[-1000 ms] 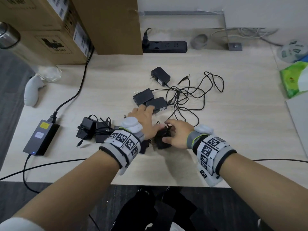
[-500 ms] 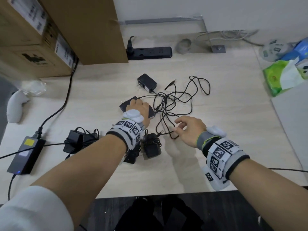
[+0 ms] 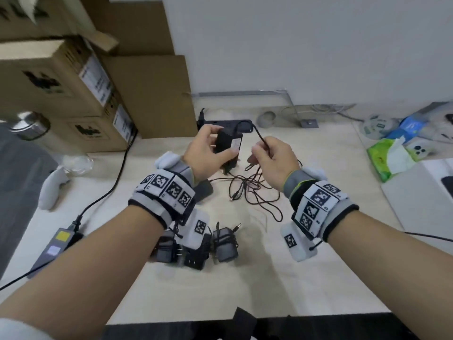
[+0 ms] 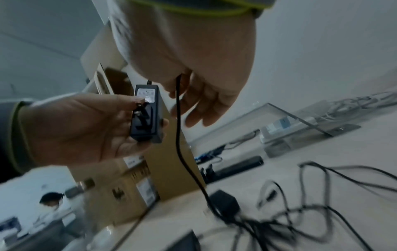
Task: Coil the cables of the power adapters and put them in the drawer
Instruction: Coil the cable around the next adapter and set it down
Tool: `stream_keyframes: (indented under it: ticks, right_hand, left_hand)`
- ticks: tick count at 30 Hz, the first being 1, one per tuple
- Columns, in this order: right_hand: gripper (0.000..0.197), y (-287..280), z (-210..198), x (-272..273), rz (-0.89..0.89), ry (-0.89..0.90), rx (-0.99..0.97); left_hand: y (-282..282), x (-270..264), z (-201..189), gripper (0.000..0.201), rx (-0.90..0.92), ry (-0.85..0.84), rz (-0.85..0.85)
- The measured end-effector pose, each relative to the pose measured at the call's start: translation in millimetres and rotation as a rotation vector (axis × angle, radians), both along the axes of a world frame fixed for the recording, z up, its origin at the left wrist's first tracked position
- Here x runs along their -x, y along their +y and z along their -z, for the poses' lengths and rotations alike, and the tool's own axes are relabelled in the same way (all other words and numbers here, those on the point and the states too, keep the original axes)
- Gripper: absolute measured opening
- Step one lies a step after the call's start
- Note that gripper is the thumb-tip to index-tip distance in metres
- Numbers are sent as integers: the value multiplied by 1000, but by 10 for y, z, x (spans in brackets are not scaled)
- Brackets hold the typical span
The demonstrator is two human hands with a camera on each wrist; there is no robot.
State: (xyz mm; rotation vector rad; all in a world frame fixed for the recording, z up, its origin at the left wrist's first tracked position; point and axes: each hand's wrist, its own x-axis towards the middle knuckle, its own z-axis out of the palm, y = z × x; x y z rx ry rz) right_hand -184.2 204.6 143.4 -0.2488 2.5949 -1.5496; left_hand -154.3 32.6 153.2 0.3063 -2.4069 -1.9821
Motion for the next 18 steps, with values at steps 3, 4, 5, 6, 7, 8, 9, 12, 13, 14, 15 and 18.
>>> stream_keyframes:
  ticks: [3,4,5,6,7,8,9,12,13,14,15,18]
  right_hand:
    - [19,-78,-382,113,49,-85,330]
    - [20,-94,-497,157,70,-129,437]
    - [21,-100,-596,210,83,-165,495]
    - [22,-100,-652,265,88,-198,502]
    - [24,-96,-688,304,83,-212,459]
    - [25,-89,-682,340,77,-205,380]
    - [27,-81,-665,360,65,-181,284]
    - [28,-57,-624,358,-45,-31,-63]
    - [26,-73,-639,347,-105,22,-195]
    - [23,-93,-650,332,-155,57,-311]
    - [22,-110,-666,318,-181,73,-397]
    - [23,-193,-705,277,-231,58,-488]
  left_hand:
    - [3,55,-301,31,-298,-24,-69]
    - [-3,70,-389,23,-416,-44,-70]
    - [-14,83,-467,17,-519,-53,-70]
    - [-31,95,-524,13,-609,-50,-78]
    - [-54,105,-567,13,-698,-36,-96]
    - [-78,119,-602,17,-790,-15,-117]
    - [-99,133,-635,23,-872,7,-133]
    - [-131,155,-730,39,-1048,5,-90]
    - [-142,149,-759,41,-1077,-7,-67]
    - [-144,145,-776,40,-1096,-23,-46]
    - [-140,142,-792,38,-1107,-44,-32]
    - [-200,114,-816,41,-1136,-105,20]
